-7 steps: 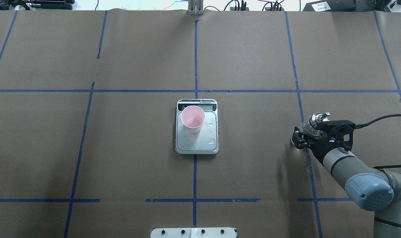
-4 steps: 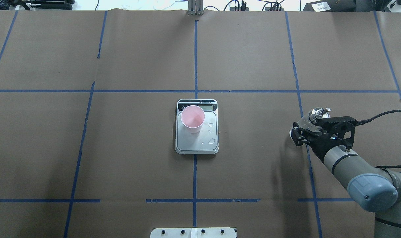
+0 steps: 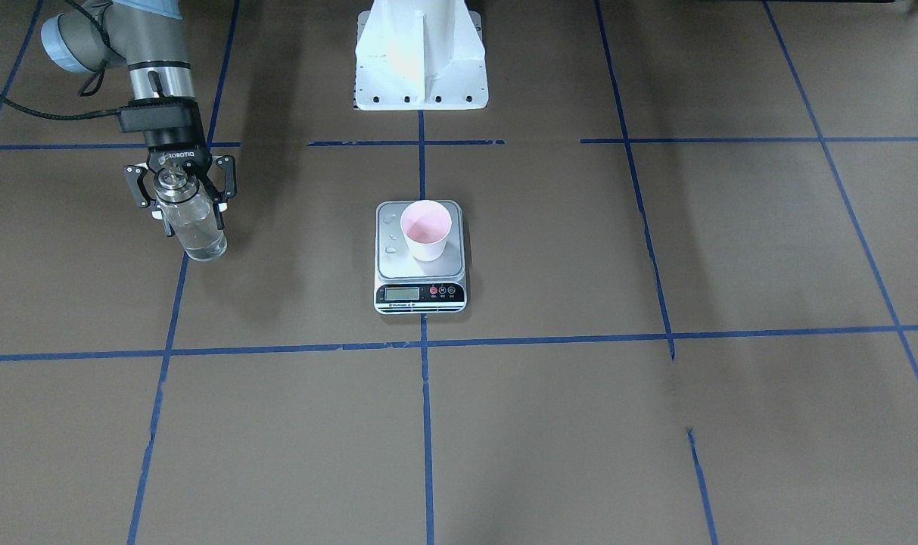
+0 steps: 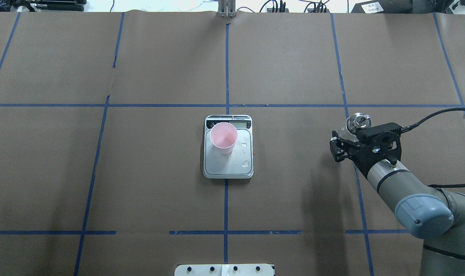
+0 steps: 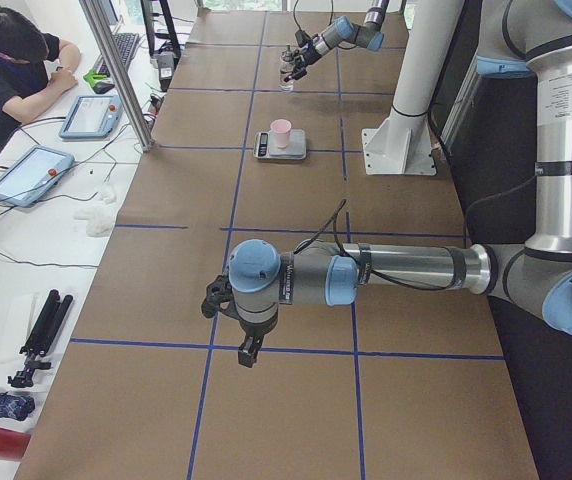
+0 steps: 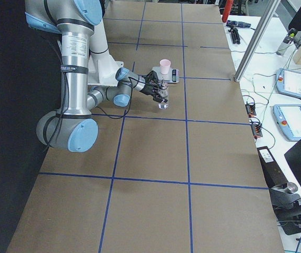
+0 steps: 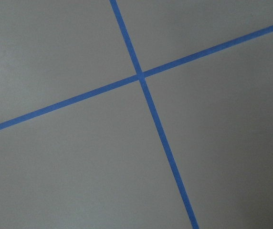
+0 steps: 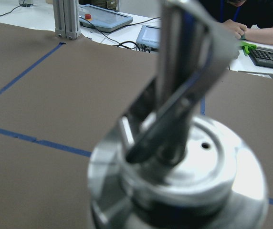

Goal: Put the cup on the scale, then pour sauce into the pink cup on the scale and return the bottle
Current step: 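Lift the bottle with the right gripper and carry it toward the cup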

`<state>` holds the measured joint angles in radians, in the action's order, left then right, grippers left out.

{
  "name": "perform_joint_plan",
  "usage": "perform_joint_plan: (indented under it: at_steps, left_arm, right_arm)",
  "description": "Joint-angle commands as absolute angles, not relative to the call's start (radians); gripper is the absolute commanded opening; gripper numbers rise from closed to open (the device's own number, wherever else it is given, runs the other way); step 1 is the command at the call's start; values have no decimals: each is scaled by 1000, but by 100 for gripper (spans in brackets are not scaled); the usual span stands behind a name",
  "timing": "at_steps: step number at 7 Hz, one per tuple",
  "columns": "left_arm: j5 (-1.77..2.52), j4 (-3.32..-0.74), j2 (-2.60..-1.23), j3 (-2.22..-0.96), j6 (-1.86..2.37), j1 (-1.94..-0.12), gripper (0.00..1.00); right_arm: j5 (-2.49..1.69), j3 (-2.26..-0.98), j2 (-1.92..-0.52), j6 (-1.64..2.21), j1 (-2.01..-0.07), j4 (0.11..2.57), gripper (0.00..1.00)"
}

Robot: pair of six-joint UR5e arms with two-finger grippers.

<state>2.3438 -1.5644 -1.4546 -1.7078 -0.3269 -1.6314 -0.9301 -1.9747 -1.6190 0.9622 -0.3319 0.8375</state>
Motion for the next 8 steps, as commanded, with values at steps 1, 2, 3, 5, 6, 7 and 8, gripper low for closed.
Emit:
perform_joint_plan:
  at_steps: [1,2,3,5,6,7,8]
  left_arm:
    - [2345,-1562,-1451,-1709,-327,-1640,100]
    - [2347,-1563,-1451,-1709,-327,-1640,100]
    - [2347,-1563,-1451,-1709,-327,-1640,100]
    - [2347,-1563,-1451,-1709,-327,-1640,100]
    - [2349,-1562,-1451,-1709,-327,-1640,100]
    - [2350,-1562,-1451,-1709,-327,-1640,100]
    - [2350,-1562,-1451,-1707,-327,-1640,100]
  right_arm:
    - [-923,-1968,-1522,794,-388,844,0]
    - [-933,-1970,-1475,782,-409,935,0]
    - [-930,-1971,-1385,779,-413,1091,0]
    - [-925,-1962,-1199,756,-400,1416,0]
    - [-864,-1939,-1125,758,-364,1575,0]
    - [-756,-1874,-1064,756,-327,1674,0]
    - [-705,-1809,-1025,755,-299,1699,0]
